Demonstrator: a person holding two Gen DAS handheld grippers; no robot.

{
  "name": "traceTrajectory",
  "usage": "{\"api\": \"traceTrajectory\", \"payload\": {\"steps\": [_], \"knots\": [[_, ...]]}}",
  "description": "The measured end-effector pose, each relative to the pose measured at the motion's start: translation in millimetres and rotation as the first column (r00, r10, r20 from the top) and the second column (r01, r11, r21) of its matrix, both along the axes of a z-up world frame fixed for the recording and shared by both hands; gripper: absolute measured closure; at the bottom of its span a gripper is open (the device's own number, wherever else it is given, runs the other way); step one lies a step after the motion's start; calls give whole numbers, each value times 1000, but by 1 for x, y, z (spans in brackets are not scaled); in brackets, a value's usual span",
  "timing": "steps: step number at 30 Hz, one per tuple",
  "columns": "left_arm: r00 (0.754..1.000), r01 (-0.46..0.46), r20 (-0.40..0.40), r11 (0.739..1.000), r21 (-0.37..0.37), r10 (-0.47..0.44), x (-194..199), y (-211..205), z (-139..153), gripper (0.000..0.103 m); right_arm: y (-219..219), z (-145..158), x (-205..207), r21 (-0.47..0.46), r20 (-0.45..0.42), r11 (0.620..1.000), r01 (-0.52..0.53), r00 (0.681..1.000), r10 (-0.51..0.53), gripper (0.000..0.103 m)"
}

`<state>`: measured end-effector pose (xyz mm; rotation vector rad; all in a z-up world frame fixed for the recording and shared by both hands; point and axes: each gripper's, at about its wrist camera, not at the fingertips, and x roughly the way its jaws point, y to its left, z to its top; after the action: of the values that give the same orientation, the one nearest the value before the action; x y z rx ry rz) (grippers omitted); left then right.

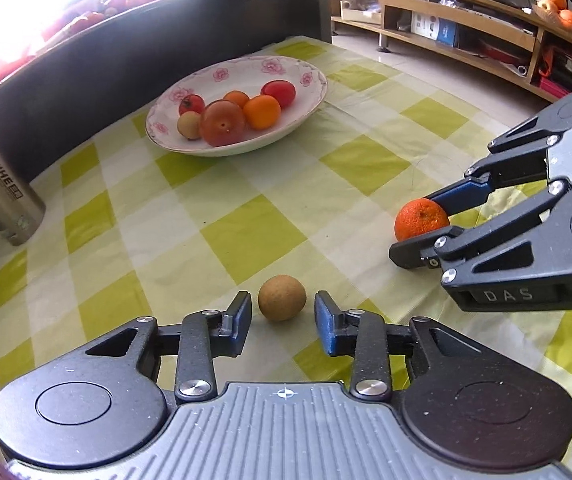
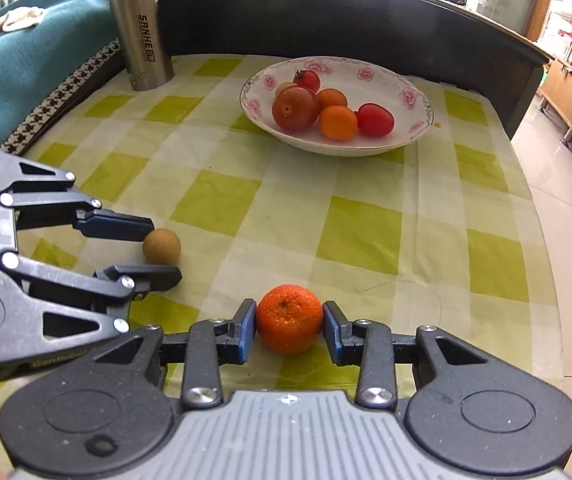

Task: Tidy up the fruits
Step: 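Carry the brown fruit and orange with both grippers toward the bowl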

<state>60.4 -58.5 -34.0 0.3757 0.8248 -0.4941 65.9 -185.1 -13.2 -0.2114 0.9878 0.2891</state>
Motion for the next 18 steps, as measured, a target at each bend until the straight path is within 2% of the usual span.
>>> {"api": "traceTrajectory", "payload": {"steps": [5,18], "knots": [[1000,-19,6,1000,8,19,-1,0,1,53,-6,-1,-3,12,-1,1000,-8,1000,8,50],[1000,-11,7,1000,-11,11,0,3,0,52,-11,-1,-3,59,13,998,19,1000,-20,50]]}}
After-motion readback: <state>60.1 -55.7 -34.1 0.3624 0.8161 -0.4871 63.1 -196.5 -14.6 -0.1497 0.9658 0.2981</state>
